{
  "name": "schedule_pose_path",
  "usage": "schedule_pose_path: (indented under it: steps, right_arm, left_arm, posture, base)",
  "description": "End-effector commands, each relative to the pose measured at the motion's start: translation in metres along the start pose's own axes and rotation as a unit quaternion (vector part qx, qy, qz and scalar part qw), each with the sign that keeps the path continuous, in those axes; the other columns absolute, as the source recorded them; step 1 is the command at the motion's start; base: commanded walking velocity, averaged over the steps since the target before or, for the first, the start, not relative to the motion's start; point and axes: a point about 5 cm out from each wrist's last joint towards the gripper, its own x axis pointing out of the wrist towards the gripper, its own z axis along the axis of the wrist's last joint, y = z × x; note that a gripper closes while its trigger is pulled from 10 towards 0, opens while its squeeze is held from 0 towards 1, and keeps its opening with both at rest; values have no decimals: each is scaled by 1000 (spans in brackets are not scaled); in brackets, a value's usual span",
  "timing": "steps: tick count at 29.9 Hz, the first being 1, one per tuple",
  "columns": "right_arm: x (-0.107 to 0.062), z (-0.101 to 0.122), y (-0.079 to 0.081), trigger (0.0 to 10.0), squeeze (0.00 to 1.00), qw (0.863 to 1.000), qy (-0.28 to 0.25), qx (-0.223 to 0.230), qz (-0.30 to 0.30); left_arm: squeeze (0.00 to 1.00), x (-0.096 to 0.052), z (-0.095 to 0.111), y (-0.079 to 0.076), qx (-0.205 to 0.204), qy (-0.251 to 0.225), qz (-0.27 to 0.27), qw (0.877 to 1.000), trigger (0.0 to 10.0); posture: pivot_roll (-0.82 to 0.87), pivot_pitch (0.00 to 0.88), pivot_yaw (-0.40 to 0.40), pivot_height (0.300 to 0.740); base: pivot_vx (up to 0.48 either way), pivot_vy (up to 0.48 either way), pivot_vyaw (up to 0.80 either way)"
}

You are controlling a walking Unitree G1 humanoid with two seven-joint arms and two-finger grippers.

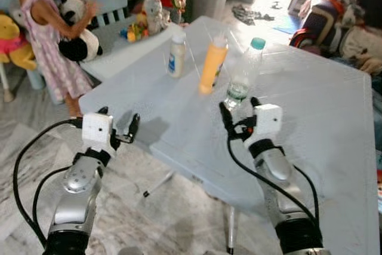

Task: Restocking fridge

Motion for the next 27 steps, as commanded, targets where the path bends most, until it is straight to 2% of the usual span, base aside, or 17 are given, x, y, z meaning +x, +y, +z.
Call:
schedule_pose_path:
  steps: [1, 12, 20, 27]
  right_arm:
    - [-2, -2, -3, 10000, 0, 1000, 2, -5, -11]
    - [2, 5, -6, 10000, 0, 1000, -10, -9, -19]
    - [10, 33, -8, 10000, 0, 997, -61, -24, -37]
    - [16, 58, -20, 10000, 0, 990, -101, -56, -79]
  left_arm:
    - [0, -2, 4, -1, -4, -5, -1, 1000, 10000]
    - [0, -1, 14, 11, 8, -20, 24, 999, 10000]
    - [0, 3, 22, 16, 11, -32, 30, 999, 10000]
    - [0, 4, 21, 11, 9, -30, 24, 999, 10000]
  posture:
    - [65, 0, -76, 740]
    - [69, 0, -57, 740]
    - [61, 0, -42, 740]
    - [54, 0, -38, 740]
  base:
    - [0, 0, 0]
    - [0, 0, 0]
    - [0, 0, 0]
    - [0, 0, 0]
